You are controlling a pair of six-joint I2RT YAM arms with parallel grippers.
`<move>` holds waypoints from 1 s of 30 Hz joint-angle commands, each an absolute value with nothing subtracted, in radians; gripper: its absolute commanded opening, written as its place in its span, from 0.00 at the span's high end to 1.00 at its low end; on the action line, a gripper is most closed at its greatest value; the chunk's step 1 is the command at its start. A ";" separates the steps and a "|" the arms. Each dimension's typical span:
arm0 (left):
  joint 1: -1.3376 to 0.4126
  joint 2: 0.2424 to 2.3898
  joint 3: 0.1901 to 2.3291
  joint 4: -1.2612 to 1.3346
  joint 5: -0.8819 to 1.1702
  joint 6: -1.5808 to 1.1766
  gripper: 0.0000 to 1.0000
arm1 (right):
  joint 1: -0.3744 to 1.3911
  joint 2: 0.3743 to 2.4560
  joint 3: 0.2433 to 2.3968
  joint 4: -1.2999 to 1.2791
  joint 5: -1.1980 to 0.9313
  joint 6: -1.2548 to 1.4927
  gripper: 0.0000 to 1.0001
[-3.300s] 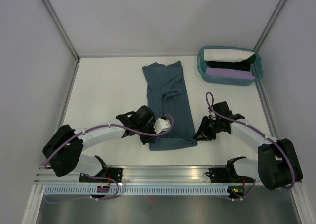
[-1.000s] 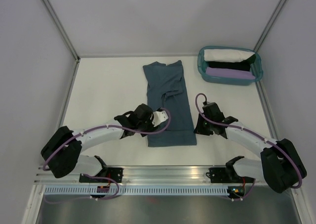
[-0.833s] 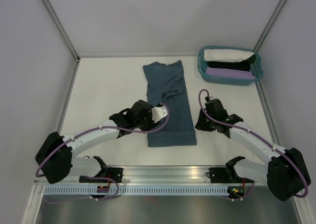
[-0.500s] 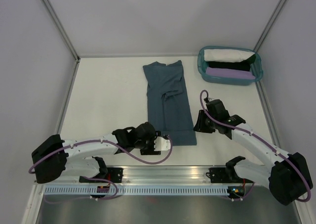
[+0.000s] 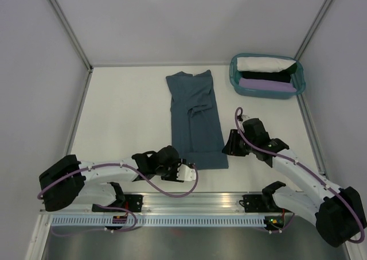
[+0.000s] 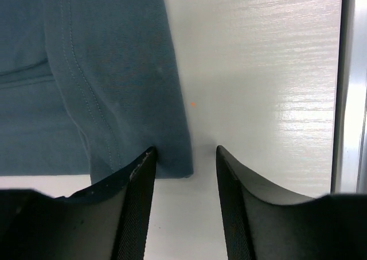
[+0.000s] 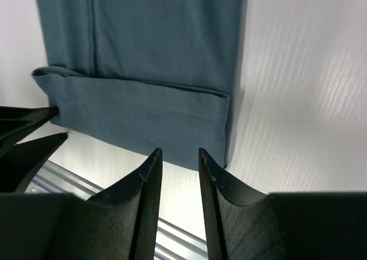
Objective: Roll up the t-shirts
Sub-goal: Roll the tshirt
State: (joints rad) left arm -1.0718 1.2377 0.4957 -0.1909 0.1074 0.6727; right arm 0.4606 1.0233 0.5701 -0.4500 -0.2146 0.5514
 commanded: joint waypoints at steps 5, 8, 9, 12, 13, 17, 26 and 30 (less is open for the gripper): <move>-1.071 1.232 0.434 -0.143 0.115 0.727 0.80 | 0.460 0.868 0.594 -0.246 -0.238 0.357 0.55; -1.069 1.203 0.431 -0.155 0.098 0.710 0.97 | 0.459 0.821 0.597 -0.134 -0.265 0.167 0.53; -1.065 1.195 0.440 -0.170 0.094 0.689 0.98 | 0.459 0.815 0.594 -0.112 -0.284 0.116 0.52; -1.026 1.160 0.468 -0.228 0.145 0.646 0.98 | 0.462 0.814 0.578 -0.130 -0.388 -0.210 0.51; -1.013 1.152 0.475 -0.239 0.162 0.635 0.98 | 0.463 0.836 0.577 -0.226 -0.470 -0.321 0.50; -0.959 1.128 0.489 -0.255 0.221 0.600 0.98 | 0.575 0.929 0.574 -0.517 -0.487 -0.817 0.46; -0.911 1.094 0.465 -0.258 0.270 0.592 0.98 | 0.841 1.034 0.436 -0.352 -0.273 -0.873 0.44; -0.907 1.089 0.456 -0.258 0.285 0.595 0.98 | 0.844 1.028 0.387 -0.227 -0.253 -0.834 0.44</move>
State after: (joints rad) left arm -0.9146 1.1076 0.4572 -0.2543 0.2249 0.6235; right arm 0.8371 1.0367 0.4046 -0.3668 -0.2897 -0.8062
